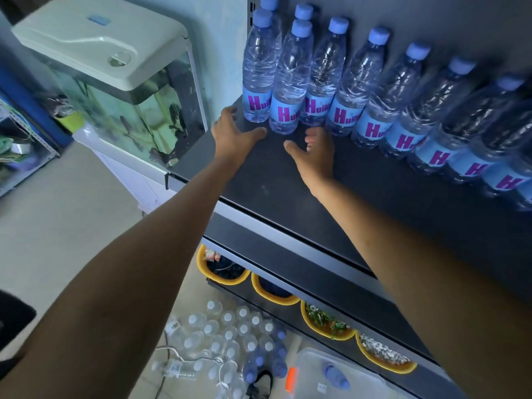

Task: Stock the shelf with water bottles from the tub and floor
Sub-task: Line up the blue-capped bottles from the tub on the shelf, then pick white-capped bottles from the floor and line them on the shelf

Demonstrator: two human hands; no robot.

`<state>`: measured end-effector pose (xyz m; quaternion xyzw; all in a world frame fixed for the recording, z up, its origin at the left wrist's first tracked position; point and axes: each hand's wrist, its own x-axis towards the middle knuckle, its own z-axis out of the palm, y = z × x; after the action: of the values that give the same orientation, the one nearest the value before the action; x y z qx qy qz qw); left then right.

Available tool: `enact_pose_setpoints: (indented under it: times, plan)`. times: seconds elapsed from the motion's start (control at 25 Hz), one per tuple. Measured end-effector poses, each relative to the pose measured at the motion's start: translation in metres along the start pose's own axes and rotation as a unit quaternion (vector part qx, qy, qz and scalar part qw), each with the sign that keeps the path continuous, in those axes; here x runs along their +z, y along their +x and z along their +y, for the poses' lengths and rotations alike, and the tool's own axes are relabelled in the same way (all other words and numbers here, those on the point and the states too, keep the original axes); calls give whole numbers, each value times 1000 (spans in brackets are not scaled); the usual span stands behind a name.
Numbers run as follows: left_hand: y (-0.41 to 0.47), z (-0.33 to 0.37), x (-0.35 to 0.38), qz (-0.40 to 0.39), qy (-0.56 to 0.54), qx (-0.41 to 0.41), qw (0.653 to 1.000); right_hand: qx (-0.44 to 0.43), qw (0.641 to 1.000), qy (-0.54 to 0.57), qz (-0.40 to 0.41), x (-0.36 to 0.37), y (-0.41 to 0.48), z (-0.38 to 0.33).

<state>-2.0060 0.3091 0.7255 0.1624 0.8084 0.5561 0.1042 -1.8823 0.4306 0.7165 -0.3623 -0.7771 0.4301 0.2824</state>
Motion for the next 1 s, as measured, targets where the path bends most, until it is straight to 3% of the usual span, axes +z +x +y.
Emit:
enact_pose_setpoints:
  times: [0.24,0.52,0.72,1.0]
  plan:
    - [-81,23,-20,109,-189,-39,975,-19,995,92,-28,-50,-104,4]
    - [-230,16,-33,146,-187,-40,971,-156,987,46,19,-130,-257,68]
    - [-359,-41,1,174,-168,-41,970,-74,997,-23,7,-176,-361,192]
    - [-491,-201,90,138,-147,-90,975,83,985,-152,-13,-197,-483,388]
